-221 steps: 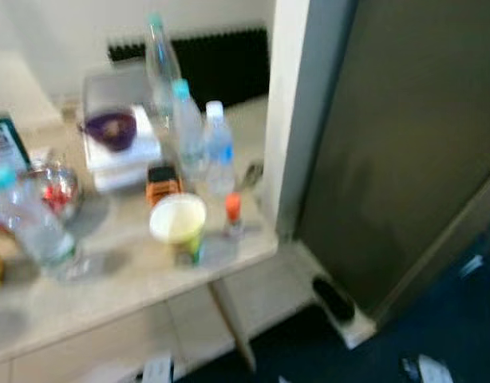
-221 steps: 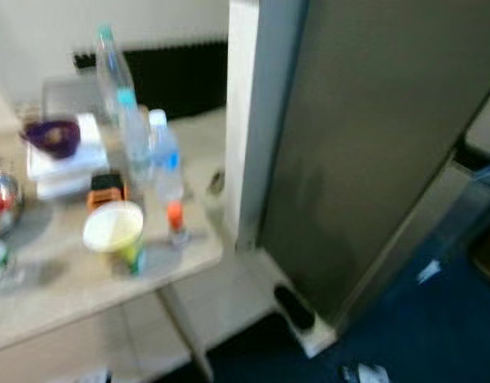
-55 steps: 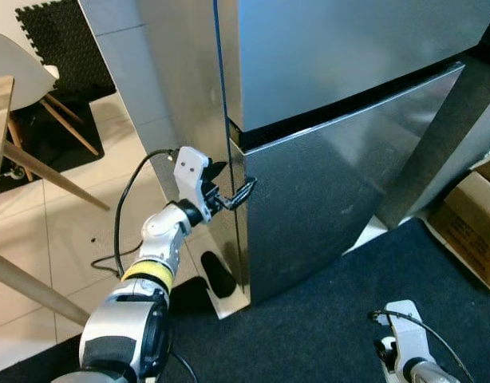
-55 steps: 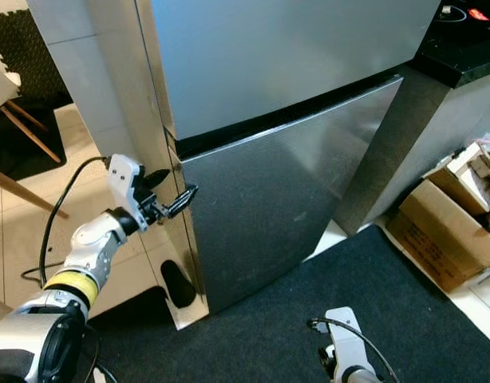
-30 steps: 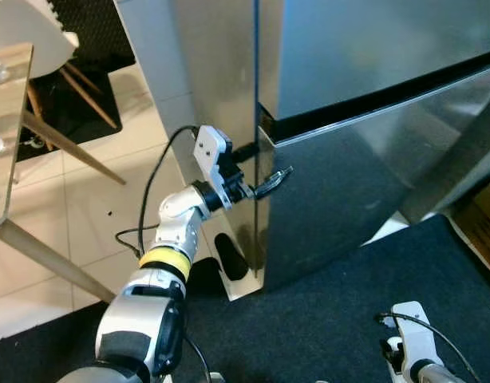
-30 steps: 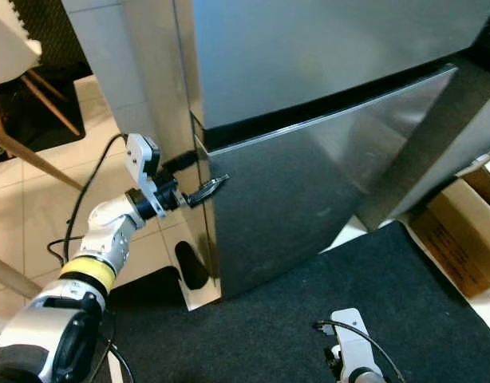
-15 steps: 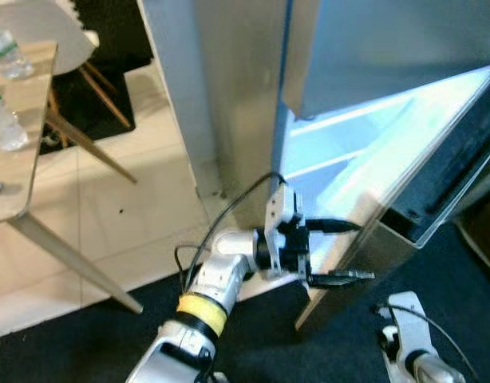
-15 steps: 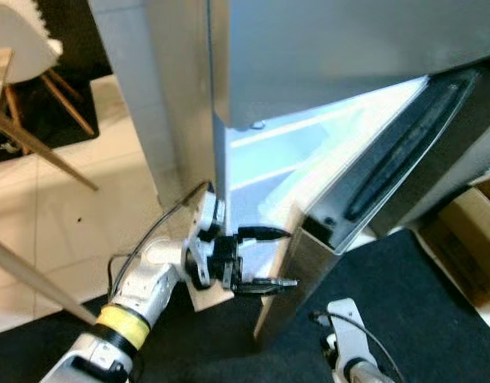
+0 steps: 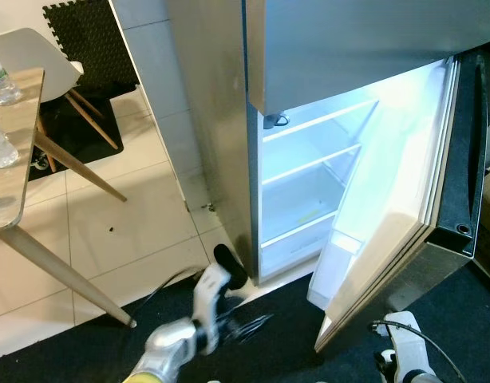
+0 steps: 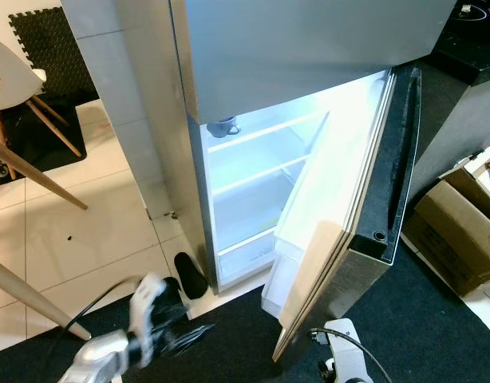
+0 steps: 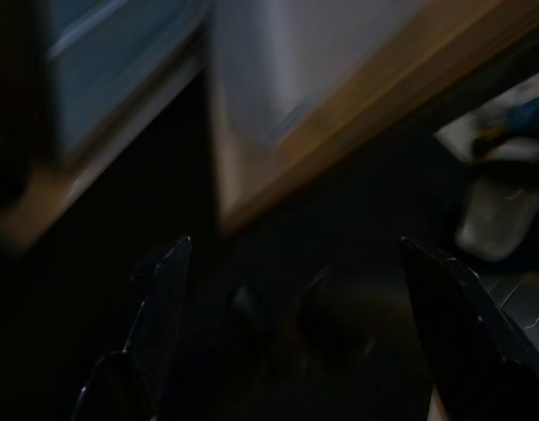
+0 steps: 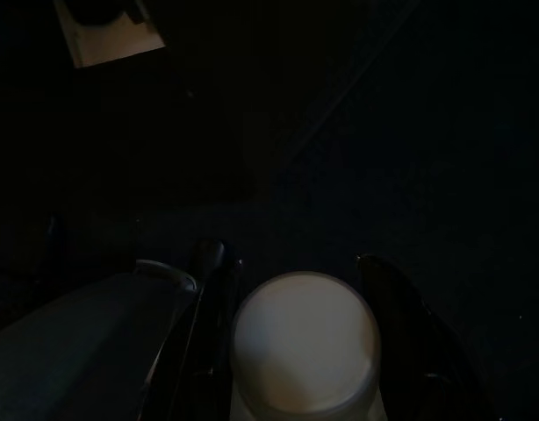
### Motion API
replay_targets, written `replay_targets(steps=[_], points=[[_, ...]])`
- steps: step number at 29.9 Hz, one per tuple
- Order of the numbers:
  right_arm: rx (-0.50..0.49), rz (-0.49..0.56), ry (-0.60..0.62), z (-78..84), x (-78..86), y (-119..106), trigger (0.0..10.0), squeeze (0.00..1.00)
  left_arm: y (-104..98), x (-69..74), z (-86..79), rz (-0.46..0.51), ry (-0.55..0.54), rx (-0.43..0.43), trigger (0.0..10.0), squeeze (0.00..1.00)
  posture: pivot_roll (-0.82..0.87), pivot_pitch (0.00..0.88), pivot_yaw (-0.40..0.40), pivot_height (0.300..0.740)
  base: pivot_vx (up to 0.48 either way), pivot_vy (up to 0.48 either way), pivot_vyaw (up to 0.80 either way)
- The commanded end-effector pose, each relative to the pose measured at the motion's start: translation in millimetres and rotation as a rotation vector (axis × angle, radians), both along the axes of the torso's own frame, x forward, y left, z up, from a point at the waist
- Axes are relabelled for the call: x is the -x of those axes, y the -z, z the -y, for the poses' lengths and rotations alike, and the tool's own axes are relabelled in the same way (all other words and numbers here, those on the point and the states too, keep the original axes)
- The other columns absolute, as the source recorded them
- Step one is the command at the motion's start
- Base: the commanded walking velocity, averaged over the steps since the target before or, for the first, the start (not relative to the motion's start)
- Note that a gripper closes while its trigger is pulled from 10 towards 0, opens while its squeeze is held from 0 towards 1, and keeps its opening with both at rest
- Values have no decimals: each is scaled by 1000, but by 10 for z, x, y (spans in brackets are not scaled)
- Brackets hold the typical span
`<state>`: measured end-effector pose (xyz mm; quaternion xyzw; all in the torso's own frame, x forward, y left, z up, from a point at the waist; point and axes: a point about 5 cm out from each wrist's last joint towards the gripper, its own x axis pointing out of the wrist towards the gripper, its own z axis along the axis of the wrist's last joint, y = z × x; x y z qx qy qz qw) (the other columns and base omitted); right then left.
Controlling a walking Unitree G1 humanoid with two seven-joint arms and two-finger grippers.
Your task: Restocking fridge
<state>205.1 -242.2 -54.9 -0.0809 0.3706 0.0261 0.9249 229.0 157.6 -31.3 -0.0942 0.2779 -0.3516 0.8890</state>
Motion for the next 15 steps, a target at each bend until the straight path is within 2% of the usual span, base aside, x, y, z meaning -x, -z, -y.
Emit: replay_targets(steps=[1, 2, 3, 4, 7, 9, 12, 14, 15], points=[[-14, -54, -31, -62, 87, 73, 10000, 0, 230, 267, -259, -124, -137, -121, 10000, 0, -57, 133, 26, 740, 0, 0, 0], [-14, -54, -31, -62, 87, 73, 10000, 0, 230, 267, -259, -124, -137, -121, 10000, 0, -57, 133, 26, 740, 0, 0, 0], [-40, -78, -78, -128, 105, 99, 10000, 0, 393, 523, -444, -233, -251, -208, 10000, 0, -57, 126, 25, 740, 0, 0, 0], [-40, -78, -78, -128, 105, 99, 10000, 0, 393, 523, -444, -233, -251, -208, 10000, 0, -57, 126, 25, 740, 0, 0, 0], [-82, -107, -159, -227, 132, 127, 10000, 0, 519, 783, -580, -341, -382, -245, 10000, 0, -56, 119, 23, 740, 0, 0, 0], [-89, -124, -180, -253, 150, 142, 10000, 0, 569, 897, -625, -392, -465, -247, 10000, 0, -52, 116, 20, 740, 0, 0, 0], [-78, -136, -164, -243, 167, 156, 10000, 0, 594, 944, -642, -414, -526, -251, 10000, 0, -52, 111, 18, 740, 0, 0, 0], [-51, -165, -103, -182, 236, 192, 10000, 0, 593, 919, -646, -412, -608, -232, 10000, 0, -49, 107, 14, 740, 0, 0, 0], [-51, -165, -103, -182, 236, 192, 10000, 0, 593, 919, -646, -412, -608, -232, 10000, 0, -49, 107, 14, 740, 0, 0, 0]])
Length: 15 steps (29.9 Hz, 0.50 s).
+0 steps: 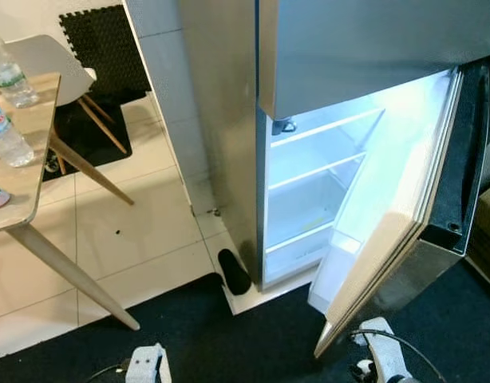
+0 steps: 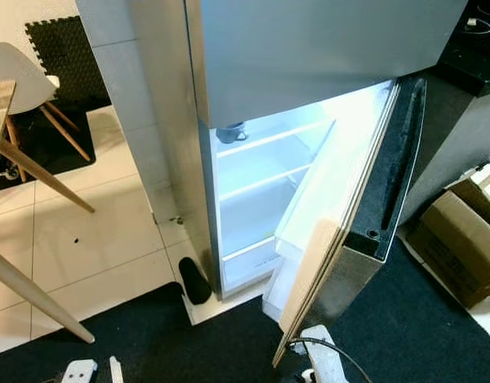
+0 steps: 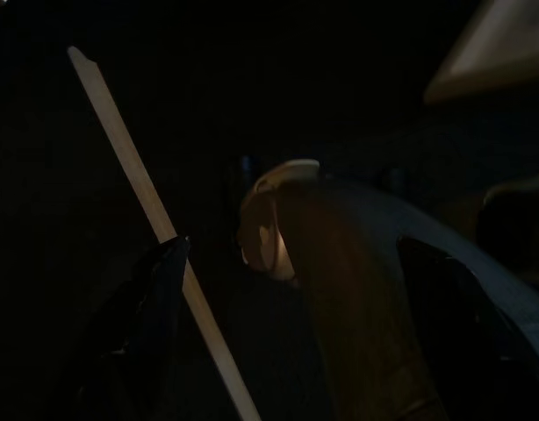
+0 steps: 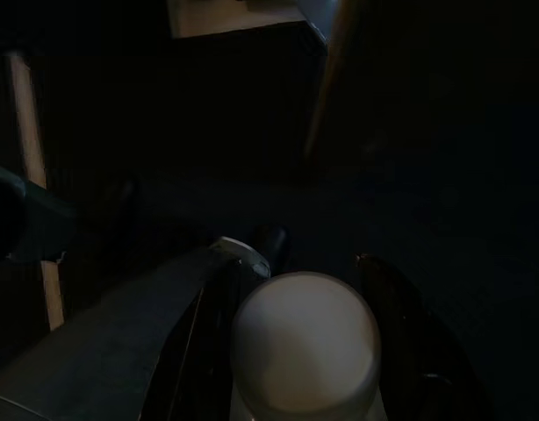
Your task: Restocking fridge
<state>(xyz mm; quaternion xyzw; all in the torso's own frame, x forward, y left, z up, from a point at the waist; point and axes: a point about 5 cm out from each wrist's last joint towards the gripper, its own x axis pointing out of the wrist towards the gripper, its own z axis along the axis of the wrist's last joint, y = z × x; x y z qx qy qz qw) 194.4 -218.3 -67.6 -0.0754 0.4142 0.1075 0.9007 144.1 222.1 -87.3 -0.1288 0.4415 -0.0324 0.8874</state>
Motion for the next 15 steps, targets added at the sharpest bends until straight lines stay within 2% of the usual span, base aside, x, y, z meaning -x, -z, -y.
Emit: replay_targets(steps=[1, 6, 8, 15], points=[[33, -65, 58, 83, 160, 80, 10000, 0, 29, 53, -1, -13, -71, 3, 10000, 0, -49, 107, 14, 740, 0, 0, 0], [66, -99, 151, 196, 266, 115, 10000, 0, 6, -29, -12, 6, -142, -8, 10000, 0, -43, 98, 10, 740, 0, 0, 0], [90, -153, 205, 262, 385, 159, 10000, 0, 3, -45, -20, 3, -155, -21, 10000, 0, -44, 87, 10, 740, 0, 0, 0], [96, -218, 242, 291, 553, 222, 10000, 0, 6, -54, -9, -2, -170, -21, 10000, 0, -44, 76, 7, 740, 0, 0, -785]])
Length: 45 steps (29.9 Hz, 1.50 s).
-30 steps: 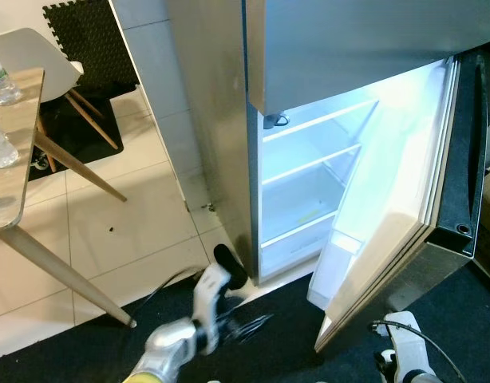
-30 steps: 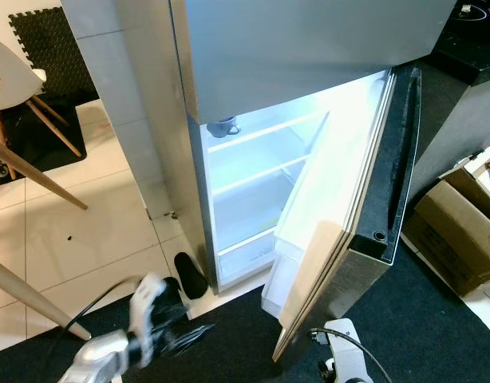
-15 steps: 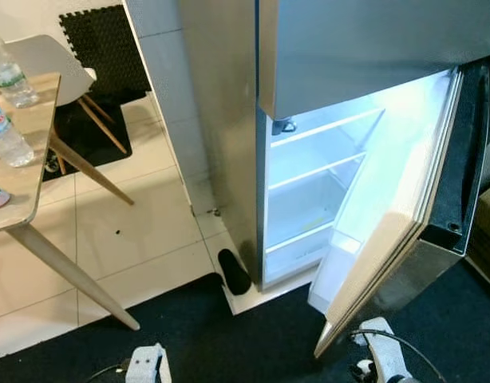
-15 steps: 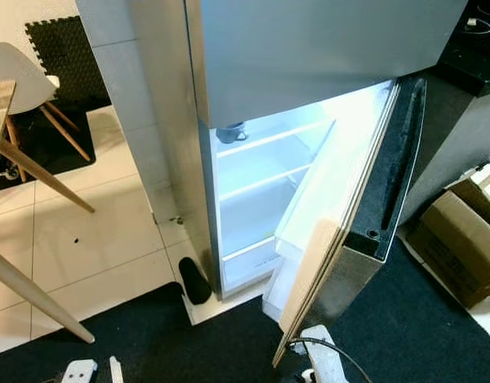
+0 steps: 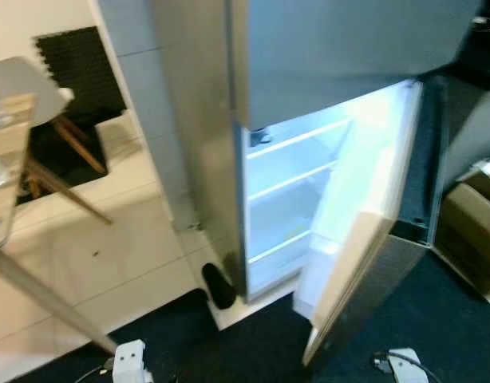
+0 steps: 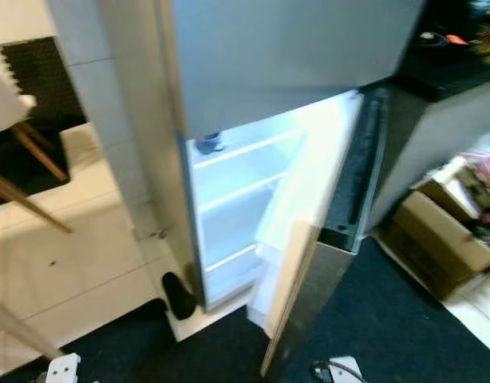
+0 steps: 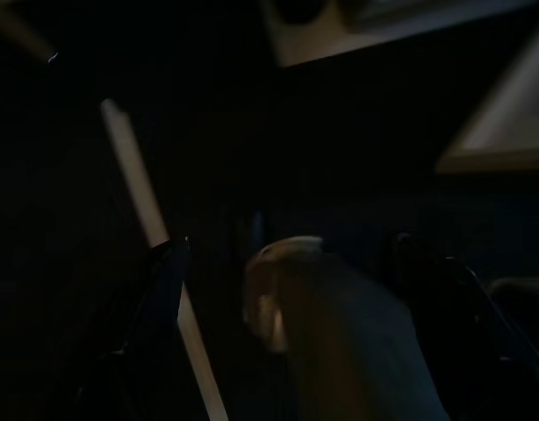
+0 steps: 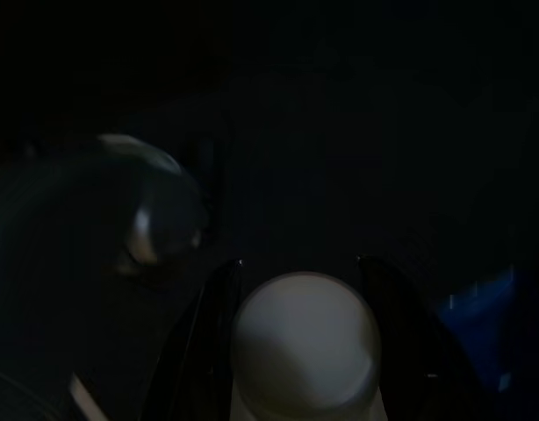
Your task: Restocking fridge
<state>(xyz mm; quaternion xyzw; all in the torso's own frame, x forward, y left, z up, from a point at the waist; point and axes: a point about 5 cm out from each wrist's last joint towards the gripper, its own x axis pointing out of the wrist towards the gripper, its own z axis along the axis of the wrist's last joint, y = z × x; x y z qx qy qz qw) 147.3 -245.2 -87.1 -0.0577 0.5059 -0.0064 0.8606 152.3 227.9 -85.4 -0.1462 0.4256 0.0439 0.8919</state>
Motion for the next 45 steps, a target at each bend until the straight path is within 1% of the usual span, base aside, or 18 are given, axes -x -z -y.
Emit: replay_targets(steps=[1, 8, 19, 29, 33, 36, 43, 45], points=[[5, -50, 19, 18, 132, 48, 10000, 0, 29, 30, 58, -14, -22, 17, 10000, 0, -42, 73, 5, 740, 0, 0, -800], [10, -73, 20, 10, 176, 67, 10000, 0, 55, 60, 110, -31, -24, 17, 10000, 0, -39, 65, 3, 740, 0, 0, -800], [10, -74, 17, 12, 149, 59, 10000, 0, 68, 69, 148, -38, -26, 24, 10000, 0, -35, 61, 1, 740, 0, 0, -800], [9, -74, 8, -1, 160, 65, 10000, 0, 75, 74, 166, -44, -26, 27, 10000, 0, -35, 66, 4, 740, 0, 0, -778], [5, -67, 1, -6, 162, 65, 10000, 0, 81, 85, 181, -47, -23, 34, 10000, 0, -35, 67, 5, 740, 0, 0, 0], [2, -68, -6, -12, 171, 68, 10000, 0, 85, 92, 202, -45, -17, 59, 10000, 0, -35, 66, 5, 740, 0, -381, 0], [-3, -66, -10, -20, 173, 70, 10000, 0, 84, 89, 192, -47, -15, 41, 10000, 0, -36, 63, 5, 740, 0, -467, 0], [-4, -65, -11, -21, 170, 69, 10000, 0, 82, 84, 189, -44, -27, 38, 10000, 0, -36, 62, 6, 740, 0, 0, 0]])
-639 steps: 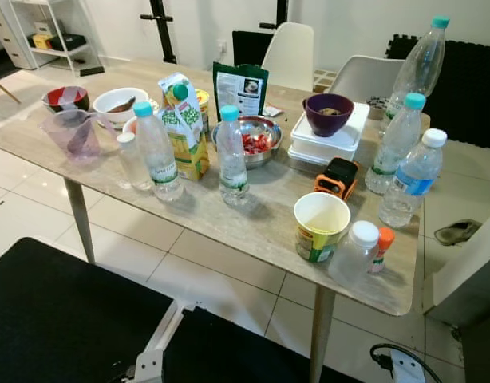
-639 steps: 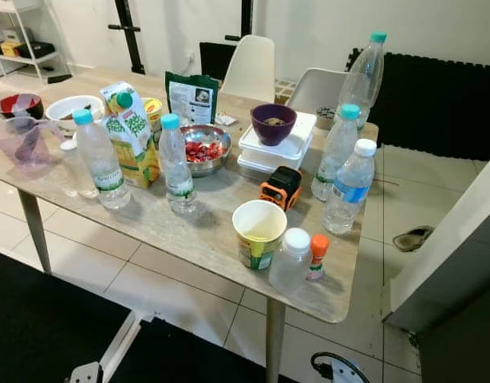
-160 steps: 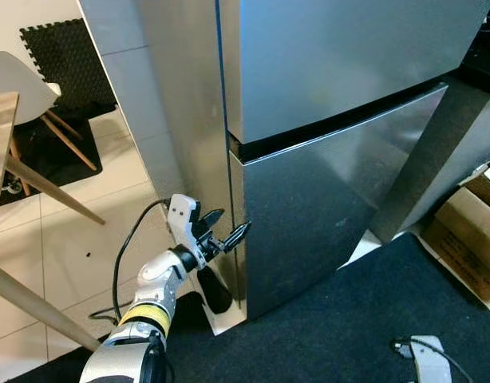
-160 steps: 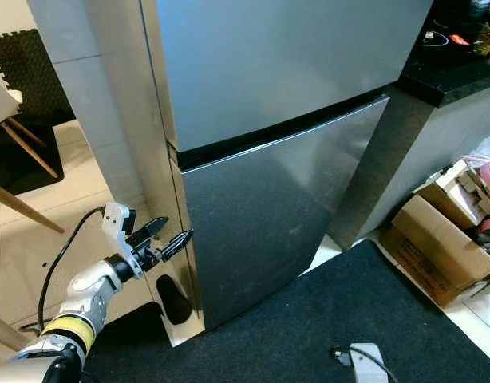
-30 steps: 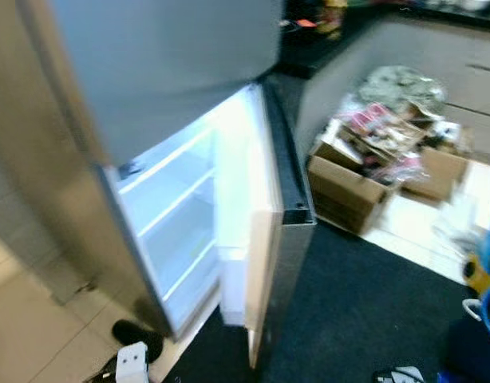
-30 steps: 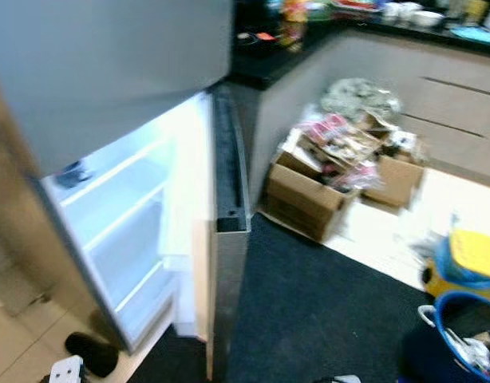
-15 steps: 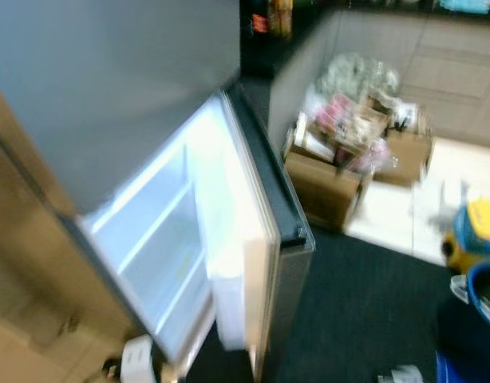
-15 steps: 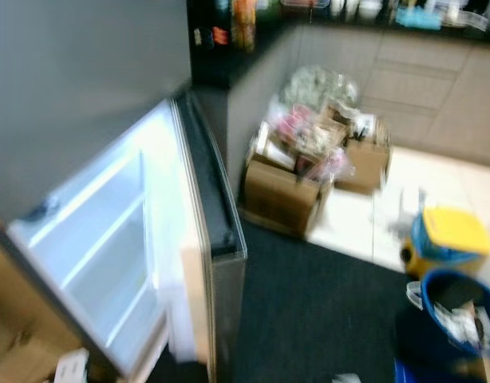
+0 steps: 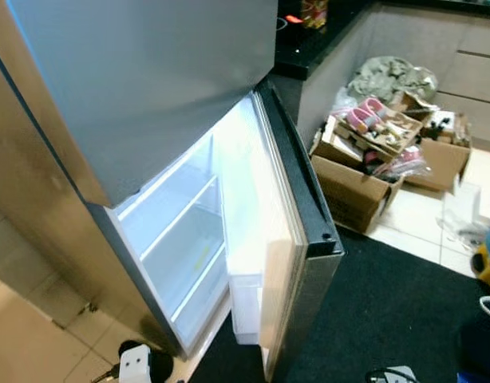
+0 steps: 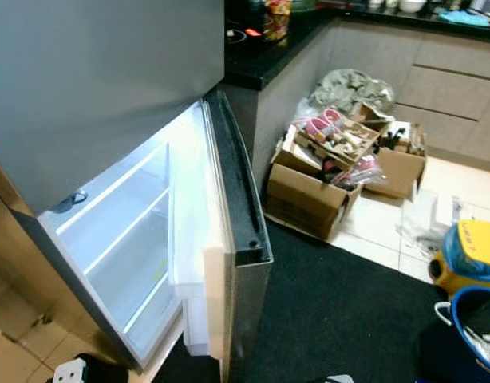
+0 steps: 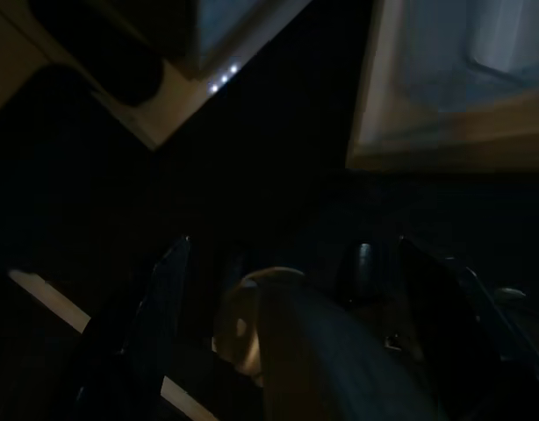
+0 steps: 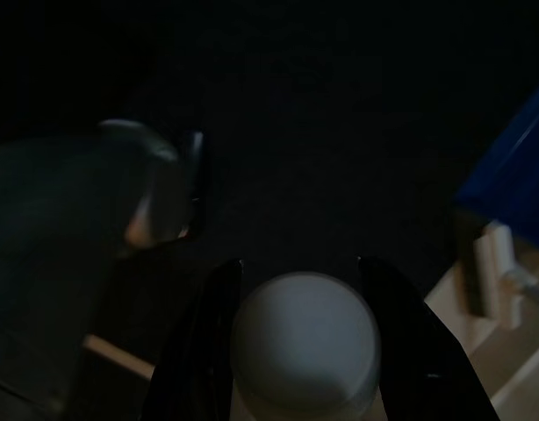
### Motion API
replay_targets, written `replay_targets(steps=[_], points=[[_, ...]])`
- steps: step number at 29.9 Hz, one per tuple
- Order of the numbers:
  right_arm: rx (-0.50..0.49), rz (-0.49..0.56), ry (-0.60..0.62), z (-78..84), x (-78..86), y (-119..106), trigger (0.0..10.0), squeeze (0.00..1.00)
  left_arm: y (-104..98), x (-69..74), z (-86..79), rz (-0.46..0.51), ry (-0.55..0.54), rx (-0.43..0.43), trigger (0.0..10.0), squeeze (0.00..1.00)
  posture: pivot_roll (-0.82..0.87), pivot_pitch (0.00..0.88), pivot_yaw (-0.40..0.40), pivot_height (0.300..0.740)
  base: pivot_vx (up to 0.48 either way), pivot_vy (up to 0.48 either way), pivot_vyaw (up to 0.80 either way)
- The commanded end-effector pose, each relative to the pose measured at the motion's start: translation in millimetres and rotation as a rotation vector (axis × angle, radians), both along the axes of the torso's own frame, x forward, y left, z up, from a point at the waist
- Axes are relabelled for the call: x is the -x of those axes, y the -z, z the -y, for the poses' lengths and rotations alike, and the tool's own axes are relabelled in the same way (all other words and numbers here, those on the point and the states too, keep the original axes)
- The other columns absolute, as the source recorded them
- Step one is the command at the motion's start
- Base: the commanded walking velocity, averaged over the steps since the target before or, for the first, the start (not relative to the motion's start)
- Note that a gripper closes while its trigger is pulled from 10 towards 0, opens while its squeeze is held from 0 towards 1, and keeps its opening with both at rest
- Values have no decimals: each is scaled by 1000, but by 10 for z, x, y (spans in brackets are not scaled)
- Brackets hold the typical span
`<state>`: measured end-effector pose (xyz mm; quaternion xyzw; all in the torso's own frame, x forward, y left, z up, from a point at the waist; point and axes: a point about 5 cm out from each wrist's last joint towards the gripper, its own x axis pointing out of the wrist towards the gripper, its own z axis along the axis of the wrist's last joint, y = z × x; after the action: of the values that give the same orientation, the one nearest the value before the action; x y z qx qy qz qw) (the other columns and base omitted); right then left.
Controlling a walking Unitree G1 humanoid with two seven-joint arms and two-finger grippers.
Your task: Restocking fridge
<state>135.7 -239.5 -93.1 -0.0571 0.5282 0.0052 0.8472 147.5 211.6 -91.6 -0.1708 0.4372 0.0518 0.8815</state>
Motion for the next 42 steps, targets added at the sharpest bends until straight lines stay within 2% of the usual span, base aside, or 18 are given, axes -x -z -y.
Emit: replay_targets(steps=[1, 10, 14, 18, 21, 26, 29, 34, 35, 38, 39, 42], points=[[7, -11, 4, 34, 52, 8, 10000, 0, 18, 30, 27, -13, 4, -4, 10000, 0, -36, 61, 5, 740, 0, 0, 0], [5, -7, -7, 27, 37, 4, 10000, 0, 13, 13, 42, -5, 6, 1, 10000, 0, -35, 61, 5, 740, 0, 0, 0], [3, -8, -11, 21, 31, 4, 10000, 0, -12, -42, 55, 28, -1, 30, 10000, 0, -33, 63, 4, 740, 0, 0, 0], [2, -9, -14, 17, 33, 5, 10000, 0, -39, -110, 77, 55, 7, 38, 10000, 0, -33, 63, 4, 740, 0, -448, 0], [1, -10, -16, 14, 35, 7, 10000, 0, -70, -180, 73, 82, -18, 38, 10000, 0, -33, 63, 4, 740, 0, -414, 0], [0, -12, -24, 7, 36, 9, 10000, 0, -174, -372, 19, 166, -93, 39, 10000, 0, -32, 67, 5, 740, 0, 0, 0], [0, -12, -25, 6, 35, 9, 10000, 0, -192, -400, -6, 172, -101, 28, 10000, 0, -31, 69, 3, 740, 0, 0, 0], [-1, -16, -33, 2, 40, 11, 10000, 0, -259, -463, -163, 215, -213, 35, 10000, 0, -32, 71, 4, 740, 0, 0, 0], [-1, -17, -33, 2, 42, 12, 10000, 0, -277, -472, -208, 232, -250, 46, 7059, 0, -32, 71, 4, 740, 0, 0, 0], [-2, -17, -33, 1, 43, 12, 10000, 0, -295, -480, -250, 251, -285, 58, 7059, 0, -32, 71, 4, 740, 0, 0, 0], [-2, -18, -34, 1, 47, 13, 10000, 0, -320, -494, -298, 279, -329, 78, 0, 0, -33, 73, 5, 740, 0, 0, 0], [-2, -23, -38, -1, 58, 18, 10000, 0, -416, -574, -394, 388, -421, 175, 0, 0, -33, 73, 5, 740, 0, 0, 0]])
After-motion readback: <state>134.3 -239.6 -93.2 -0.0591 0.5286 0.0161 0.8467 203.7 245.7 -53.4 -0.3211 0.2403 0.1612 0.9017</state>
